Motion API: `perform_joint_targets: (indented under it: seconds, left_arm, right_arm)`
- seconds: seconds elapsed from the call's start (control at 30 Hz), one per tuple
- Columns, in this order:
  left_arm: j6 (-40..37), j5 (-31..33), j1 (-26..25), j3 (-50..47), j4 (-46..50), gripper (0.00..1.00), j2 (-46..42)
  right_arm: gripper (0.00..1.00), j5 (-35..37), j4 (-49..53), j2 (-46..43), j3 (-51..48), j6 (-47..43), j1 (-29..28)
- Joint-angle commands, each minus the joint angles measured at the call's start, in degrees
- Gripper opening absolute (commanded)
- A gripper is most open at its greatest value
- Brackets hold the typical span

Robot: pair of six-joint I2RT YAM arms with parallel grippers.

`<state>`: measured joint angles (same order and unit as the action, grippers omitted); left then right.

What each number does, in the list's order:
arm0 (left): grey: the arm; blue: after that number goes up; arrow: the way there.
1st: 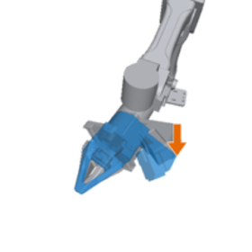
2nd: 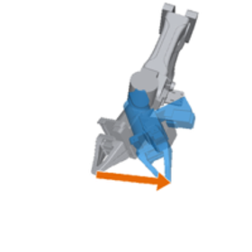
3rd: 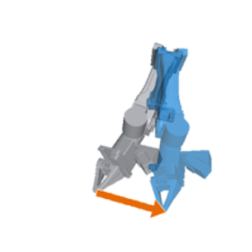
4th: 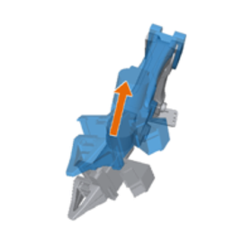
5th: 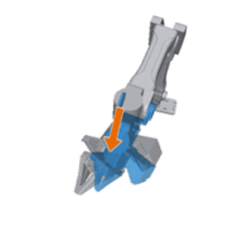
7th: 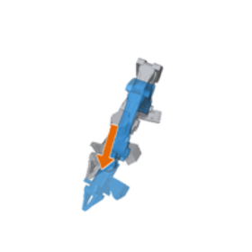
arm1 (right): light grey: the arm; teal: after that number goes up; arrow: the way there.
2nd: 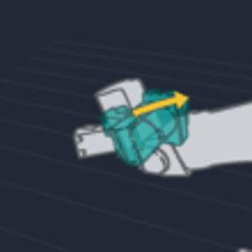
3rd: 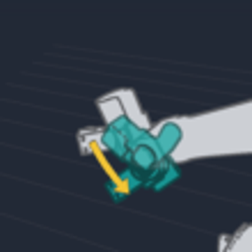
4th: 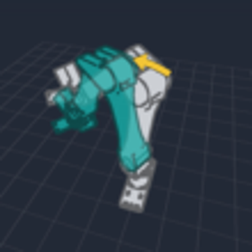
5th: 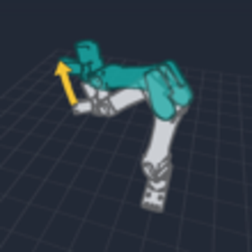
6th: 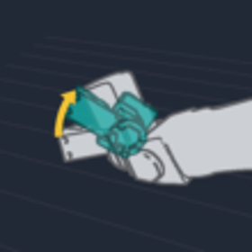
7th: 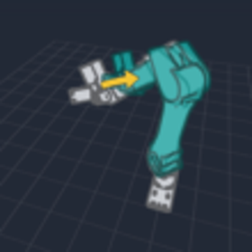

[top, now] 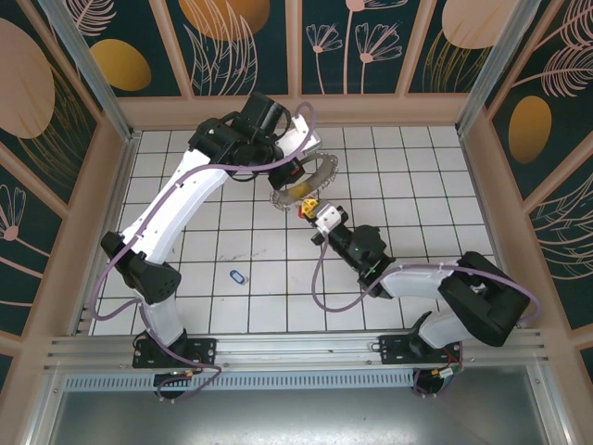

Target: Put the keys on the keyring

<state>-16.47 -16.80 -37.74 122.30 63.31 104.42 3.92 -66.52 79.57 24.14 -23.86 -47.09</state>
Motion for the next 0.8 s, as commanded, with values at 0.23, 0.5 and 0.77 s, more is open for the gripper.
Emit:
perform_joint_targets:
  seconds: [0.23,0.5,0.77]
  left_arm:
    - [15.3,-10.5,7.1,-12.3,-17.4,0.00,-2.7]
    - [28.3,-25.7,11.6,-31.0,-37.0,0.02,-7.5]
    - [43.2,-41.1,13.6,-42.7,-58.1,0.00,-9.4]
  right_arm:
    - [0.00,-14.6,5.3,-12.1,-5.6,6.3,7.1]
    - [0.00,-19.5,12.0,-18.0,-6.6,7.3,11.1]
    - [0.00,-11.1,17.0,-18.5,-5.8,1.8,9.8]
